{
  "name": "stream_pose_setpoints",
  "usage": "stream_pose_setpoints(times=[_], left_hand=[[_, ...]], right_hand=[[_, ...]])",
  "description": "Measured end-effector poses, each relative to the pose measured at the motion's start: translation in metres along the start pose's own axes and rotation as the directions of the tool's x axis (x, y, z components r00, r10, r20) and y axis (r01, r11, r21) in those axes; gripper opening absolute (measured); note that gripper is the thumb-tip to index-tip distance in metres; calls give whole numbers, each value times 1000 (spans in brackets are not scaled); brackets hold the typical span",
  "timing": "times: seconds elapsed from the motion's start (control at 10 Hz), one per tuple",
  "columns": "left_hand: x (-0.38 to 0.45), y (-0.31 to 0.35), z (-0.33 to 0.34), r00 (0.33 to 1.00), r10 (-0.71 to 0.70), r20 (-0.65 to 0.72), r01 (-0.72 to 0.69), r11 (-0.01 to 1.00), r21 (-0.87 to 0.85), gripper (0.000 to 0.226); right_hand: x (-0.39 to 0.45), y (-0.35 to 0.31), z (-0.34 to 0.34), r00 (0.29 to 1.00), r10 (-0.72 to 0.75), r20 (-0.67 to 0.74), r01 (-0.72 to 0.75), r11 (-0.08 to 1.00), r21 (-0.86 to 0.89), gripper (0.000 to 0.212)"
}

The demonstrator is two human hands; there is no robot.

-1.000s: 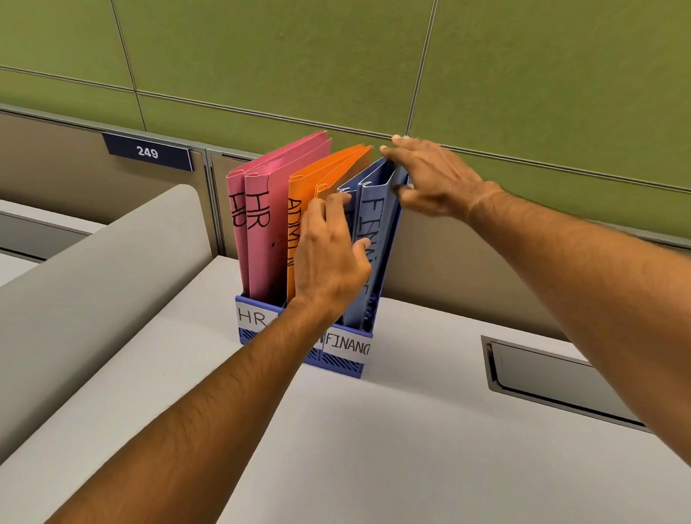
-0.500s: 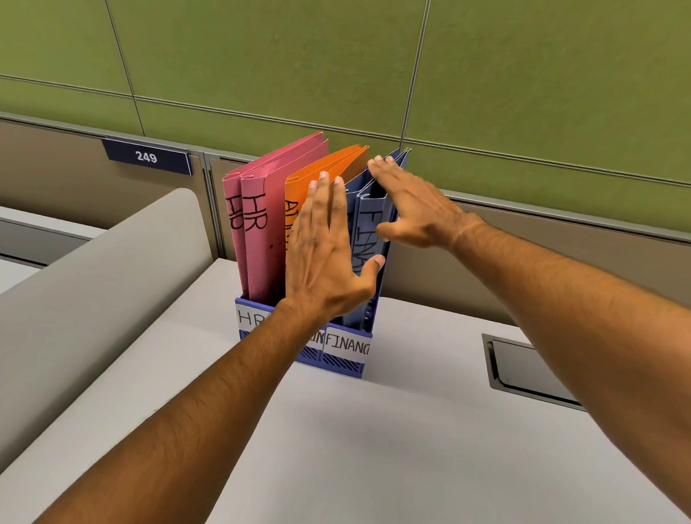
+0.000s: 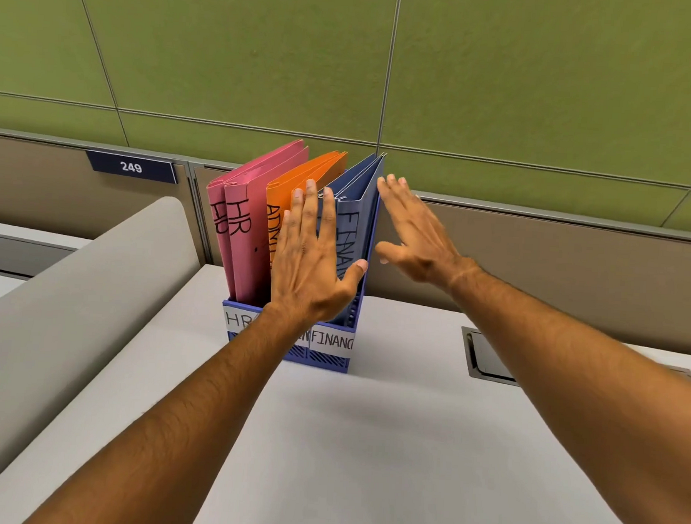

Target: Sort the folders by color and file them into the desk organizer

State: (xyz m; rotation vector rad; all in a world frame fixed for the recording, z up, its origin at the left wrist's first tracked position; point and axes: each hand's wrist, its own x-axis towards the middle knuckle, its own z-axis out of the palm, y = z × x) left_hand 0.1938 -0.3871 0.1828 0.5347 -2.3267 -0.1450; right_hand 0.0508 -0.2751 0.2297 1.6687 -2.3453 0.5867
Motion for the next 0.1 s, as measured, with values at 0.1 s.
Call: stream_pose_setpoints(times=[0.1], left_hand=[[-10, 13, -5, 1000, -17, 19, 17, 999, -47, 99]], right_hand=[[-26, -5, -1, 997, 52, -63, -51, 999, 19, 99]])
